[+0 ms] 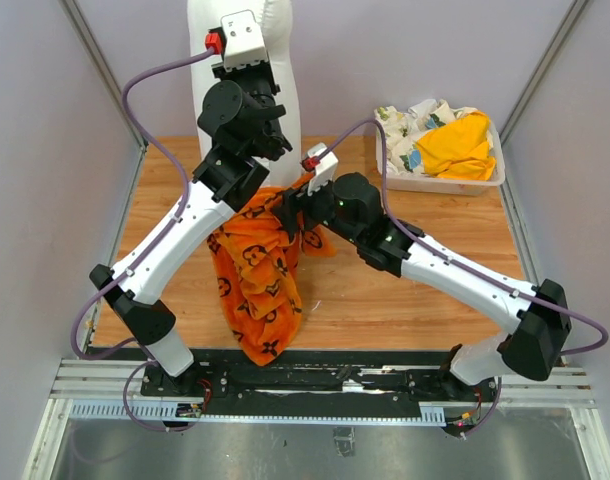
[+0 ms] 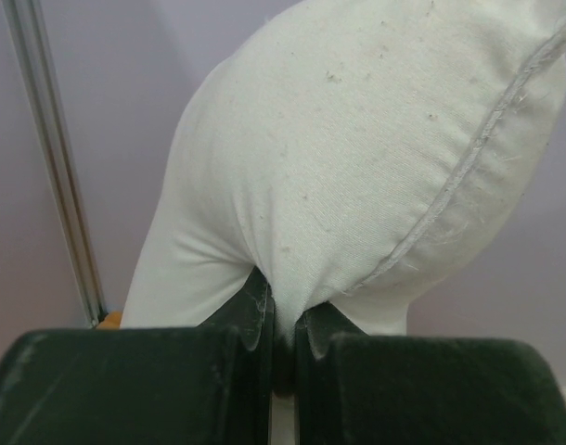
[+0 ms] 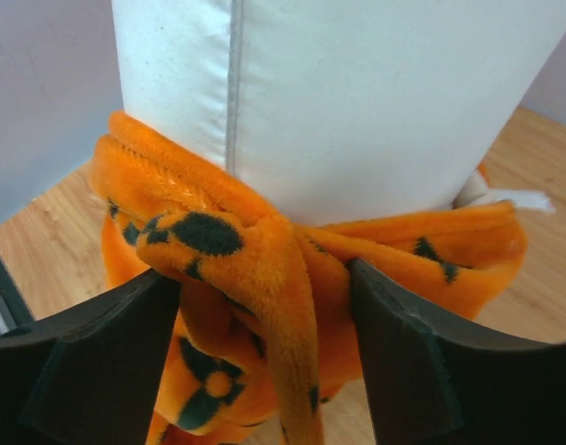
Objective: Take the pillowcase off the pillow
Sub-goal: Remove the pillow from the pillowcase.
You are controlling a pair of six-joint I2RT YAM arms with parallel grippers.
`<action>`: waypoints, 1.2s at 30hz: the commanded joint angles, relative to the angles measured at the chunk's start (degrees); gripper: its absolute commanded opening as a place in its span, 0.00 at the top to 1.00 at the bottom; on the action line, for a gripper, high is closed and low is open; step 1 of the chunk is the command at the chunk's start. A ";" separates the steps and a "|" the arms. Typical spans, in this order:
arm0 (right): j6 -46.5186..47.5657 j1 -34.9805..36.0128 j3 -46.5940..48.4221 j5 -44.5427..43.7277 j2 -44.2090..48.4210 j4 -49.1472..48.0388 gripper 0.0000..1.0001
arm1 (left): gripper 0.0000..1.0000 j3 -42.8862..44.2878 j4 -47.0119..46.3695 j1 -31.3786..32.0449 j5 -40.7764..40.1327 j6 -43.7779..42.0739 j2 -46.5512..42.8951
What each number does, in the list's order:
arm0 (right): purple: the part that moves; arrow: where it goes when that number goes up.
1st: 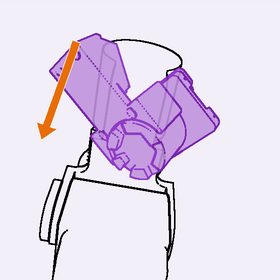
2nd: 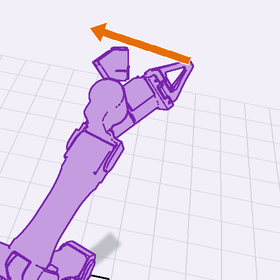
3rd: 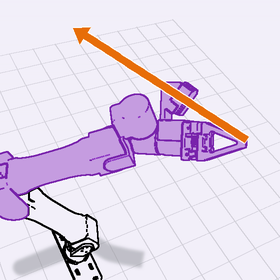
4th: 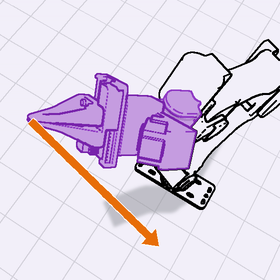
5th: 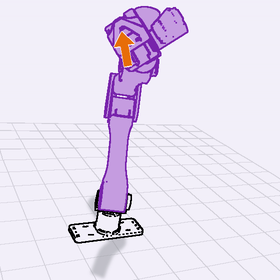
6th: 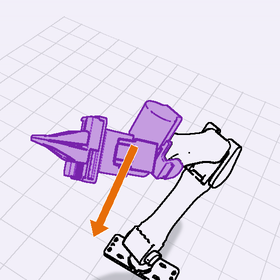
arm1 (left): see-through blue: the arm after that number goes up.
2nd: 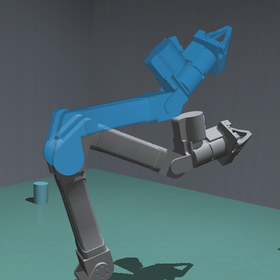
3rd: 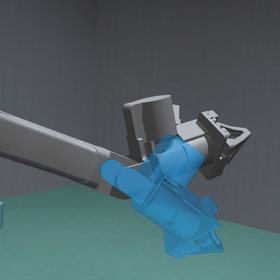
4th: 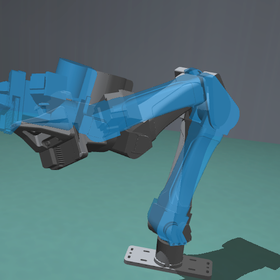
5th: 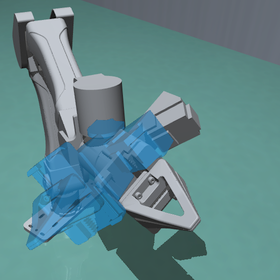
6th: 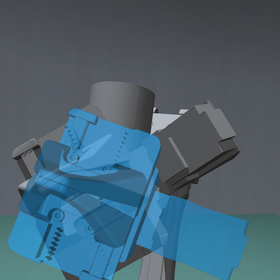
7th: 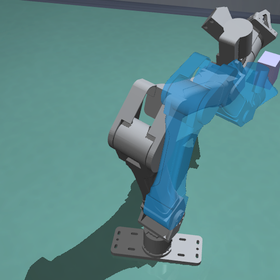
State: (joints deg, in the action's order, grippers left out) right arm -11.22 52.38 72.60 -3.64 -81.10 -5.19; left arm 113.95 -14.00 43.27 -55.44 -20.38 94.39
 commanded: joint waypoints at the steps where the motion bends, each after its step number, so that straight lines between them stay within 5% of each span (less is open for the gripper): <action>1: -1.17 1.57 0.96 4.17 -2.03 -1.96 0.43 | 1.00 1.78 -9.94 0.24 4.08 -1.15 -4.38; 4: -0.09 4.79 0.72 4.67 -3.17 0.65 0.96 | 1.00 2.58 -10.26 0.24 4.38 -2.28 -3.91; 9: -0.06 5.52 -8.87 -3.51 2.39 2.36 0.99 | 1.00 7.60 -10.75 -0.60 2.19 -8.80 -2.41; 15: -7.57 -1.36 -27.44 -5.04 16.95 3.86 0.99 | 1.00 9.26 -4.36 -6.57 2.91 -3.61 -6.02; 20: -7.55 -3.93 -28.24 -5.52 22.63 8.09 0.99 | 1.00 6.57 -3.80 -7.41 3.88 -0.36 -9.26; 21: -6.73 -3.95 -26.54 -5.84 22.97 9.94 0.97 | 1.00 6.40 -3.38 -7.41 4.31 0.43 -9.40; 22: -5.93 -4.02 -24.42 -5.68 23.15 11.99 0.82 | 1.00 6.62 -2.72 -7.41 4.63 0.99 -9.15; 23: -5.19 -3.99 -22.00 -5.00 23.45 14.11 0.51 | 1.00 7.21 -1.74 -7.41 4.79 1.26 -8.64; 25: -4.70 -3.89 -17.27 -2.97 25.01 19.13 0.24 | 1.00 8.26 -0.67 -7.40 4.14 0.44 -7.51; 30: -5.05 -1.86 -14.72 -2.32 32.65 23.62 0.15 | 1.00 8.25 -3.26 -7.41 3.06 -3.40 -5.64; 36: -4.17 12.76 -20.22 -5.68 32.24 23.25 0.16 | 1.00 9.83 -4.15 -7.49 3.67 -4.86 -3.75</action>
State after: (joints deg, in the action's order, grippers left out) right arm -15.97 58.78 56.51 -9.23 -46.70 16.19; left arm 118.93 -8.25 36.16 -55.88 -23.35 90.78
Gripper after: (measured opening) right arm 0.844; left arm 0.069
